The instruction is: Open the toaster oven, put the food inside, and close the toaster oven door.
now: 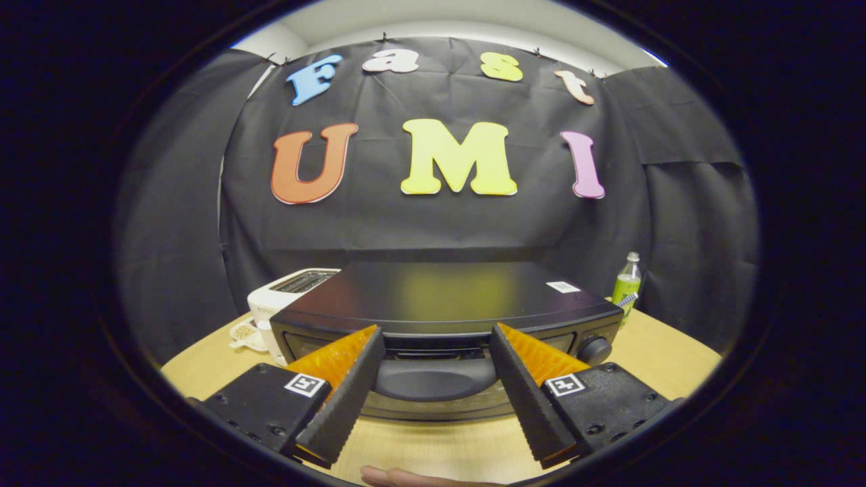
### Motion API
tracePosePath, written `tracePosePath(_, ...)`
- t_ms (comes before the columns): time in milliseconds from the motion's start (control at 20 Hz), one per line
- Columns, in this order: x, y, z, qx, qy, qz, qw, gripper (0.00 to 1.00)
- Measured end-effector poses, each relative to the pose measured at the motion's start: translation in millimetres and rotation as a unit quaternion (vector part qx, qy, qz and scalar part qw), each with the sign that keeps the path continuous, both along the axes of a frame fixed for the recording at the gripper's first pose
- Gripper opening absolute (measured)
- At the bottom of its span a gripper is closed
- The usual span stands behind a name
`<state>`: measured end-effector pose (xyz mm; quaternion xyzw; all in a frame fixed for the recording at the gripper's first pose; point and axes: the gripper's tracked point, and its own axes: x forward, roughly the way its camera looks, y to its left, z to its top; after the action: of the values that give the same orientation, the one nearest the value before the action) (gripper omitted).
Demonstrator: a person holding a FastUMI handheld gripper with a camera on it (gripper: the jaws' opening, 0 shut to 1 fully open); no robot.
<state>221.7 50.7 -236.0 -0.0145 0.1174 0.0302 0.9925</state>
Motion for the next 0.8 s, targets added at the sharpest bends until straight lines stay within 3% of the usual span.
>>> tracePosePath(800, -81, -8, -28, 0.007, 0.1, 0.032, 0.994, 1.0)
